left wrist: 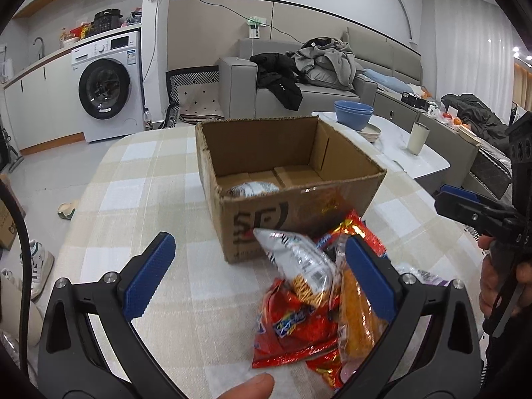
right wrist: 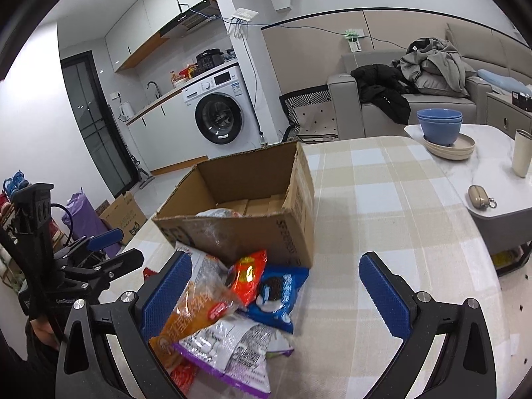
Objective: Organize snacks
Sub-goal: 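Move both grippers back toward the remaining snack pile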
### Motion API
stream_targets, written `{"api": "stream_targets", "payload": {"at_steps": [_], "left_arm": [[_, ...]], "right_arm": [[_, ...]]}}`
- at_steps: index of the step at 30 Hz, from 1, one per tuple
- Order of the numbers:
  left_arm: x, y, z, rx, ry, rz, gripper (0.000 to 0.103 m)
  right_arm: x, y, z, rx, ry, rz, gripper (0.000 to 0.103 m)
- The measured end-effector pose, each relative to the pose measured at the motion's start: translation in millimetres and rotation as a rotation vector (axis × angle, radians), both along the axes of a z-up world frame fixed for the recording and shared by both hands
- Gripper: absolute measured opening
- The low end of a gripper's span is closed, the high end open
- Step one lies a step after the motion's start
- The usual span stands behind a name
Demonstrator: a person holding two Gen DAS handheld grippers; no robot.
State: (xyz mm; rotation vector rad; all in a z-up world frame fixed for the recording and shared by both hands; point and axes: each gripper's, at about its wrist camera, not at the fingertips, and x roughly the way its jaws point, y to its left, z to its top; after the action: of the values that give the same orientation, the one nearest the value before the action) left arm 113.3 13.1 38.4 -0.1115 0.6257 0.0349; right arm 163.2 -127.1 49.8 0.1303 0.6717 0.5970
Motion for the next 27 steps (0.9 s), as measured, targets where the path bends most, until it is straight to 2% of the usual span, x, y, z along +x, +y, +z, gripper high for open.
{"api": "stream_targets", "payload": {"at_steps": [3, 5, 27], "left_arm": [[-8.3, 0.3, -11.0, -0.008, 0.008, 0.003, 0.102], [-8.3, -0.8, -16.0, 0.014, 0.04, 0.009, 0.102], [-15.0, -8.0, -19.8, 0.051, 0.042, 0.025, 0.102]], "right_arm": [[-7.1, 3.7, -6.8, -0.024, 0.013, 0.001, 0.103], [-9.1, 6.9, -11.9, -0.037, 0.035, 0.01, 0.103], [-13.9, 32.6, -26.9, -0.154, 0.133, 0.069, 0.103]]}}
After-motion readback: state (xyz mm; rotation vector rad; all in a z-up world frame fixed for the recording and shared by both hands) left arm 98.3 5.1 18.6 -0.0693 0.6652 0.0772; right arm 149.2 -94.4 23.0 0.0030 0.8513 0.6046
